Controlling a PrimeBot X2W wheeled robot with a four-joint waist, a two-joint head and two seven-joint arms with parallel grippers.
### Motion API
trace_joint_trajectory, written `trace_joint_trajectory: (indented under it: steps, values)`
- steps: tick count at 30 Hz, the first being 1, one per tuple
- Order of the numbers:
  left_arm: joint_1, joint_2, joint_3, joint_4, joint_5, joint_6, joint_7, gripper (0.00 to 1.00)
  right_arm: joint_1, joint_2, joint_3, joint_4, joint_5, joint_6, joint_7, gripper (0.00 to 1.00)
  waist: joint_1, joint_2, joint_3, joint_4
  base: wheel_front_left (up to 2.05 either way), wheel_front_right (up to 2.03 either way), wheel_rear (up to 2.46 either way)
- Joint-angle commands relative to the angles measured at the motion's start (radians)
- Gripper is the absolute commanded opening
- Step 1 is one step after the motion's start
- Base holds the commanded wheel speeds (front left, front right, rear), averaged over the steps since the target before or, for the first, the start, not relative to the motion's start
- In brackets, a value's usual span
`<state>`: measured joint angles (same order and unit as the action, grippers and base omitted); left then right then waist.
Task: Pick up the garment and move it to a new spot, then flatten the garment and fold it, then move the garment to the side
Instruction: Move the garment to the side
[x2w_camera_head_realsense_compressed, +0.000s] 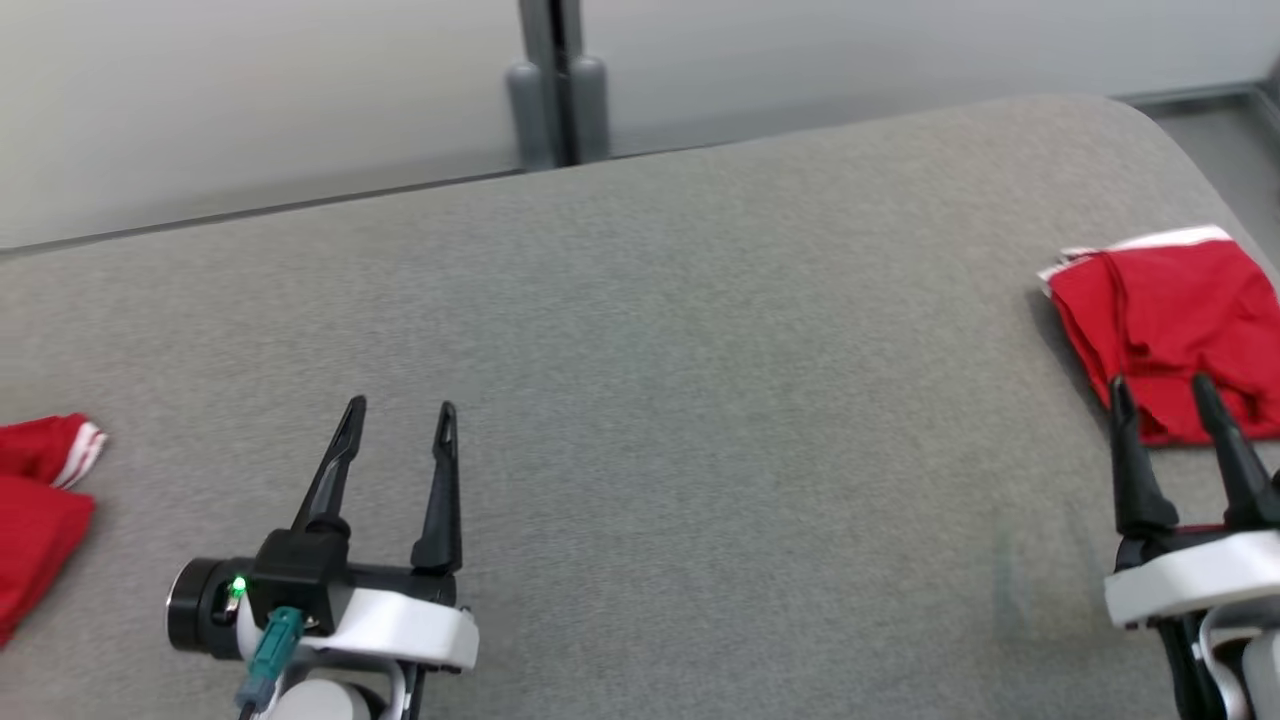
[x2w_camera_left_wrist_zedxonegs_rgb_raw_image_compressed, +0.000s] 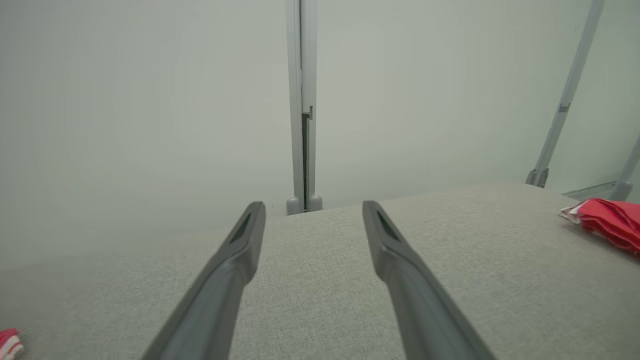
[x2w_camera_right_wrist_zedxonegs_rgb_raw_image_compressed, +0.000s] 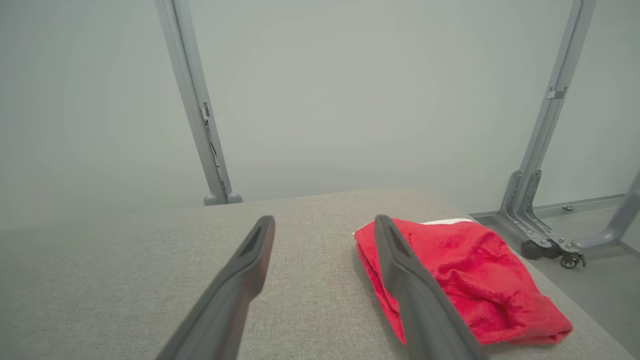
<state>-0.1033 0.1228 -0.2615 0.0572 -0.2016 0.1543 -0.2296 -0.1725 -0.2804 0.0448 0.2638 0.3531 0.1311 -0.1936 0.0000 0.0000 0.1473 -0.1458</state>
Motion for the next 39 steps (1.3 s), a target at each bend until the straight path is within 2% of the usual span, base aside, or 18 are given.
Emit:
trace_joint_trajectory:
  steps: [1,6,18,27,39]
  values:
    - [0.026,0.01,0.014,0.005,-0.011,0.012,-0.005,1.0,0.052,0.033,-0.022,-0.063,-0.032,-0.001,0.033,1.0,0.0,0.0,-0.052,0.074,0.0,0.0,0.0]
    - [0.08,0.025,0.043,0.012,-0.03,0.031,-0.009,1.0,0.15,0.101,-0.058,-0.198,-0.097,-0.001,0.113,1.0,0.0,0.0,-0.094,0.133,0.0,0.0,0.0]
    - [0.185,0.056,0.052,0.015,-0.057,0.028,0.013,1.0,0.318,0.165,-0.07,-0.35,-0.151,-0.001,0.214,1.0,0.0,0.0,-0.186,0.158,0.0,0.0,0.0]
    - [0.216,0.066,0.04,0.027,-0.069,0.023,0.03,1.0,0.379,0.185,-0.086,-0.389,-0.16,-0.001,0.244,1.0,0.0,0.0,-0.218,0.156,0.0,0.0,0.0]
    - [0.202,0.07,0.034,0.039,-0.075,0.031,0.029,1.0,0.382,0.2,-0.085,-0.4,-0.167,-0.001,0.246,1.0,0.0,0.0,-0.217,0.154,0.0,0.0,0.0]
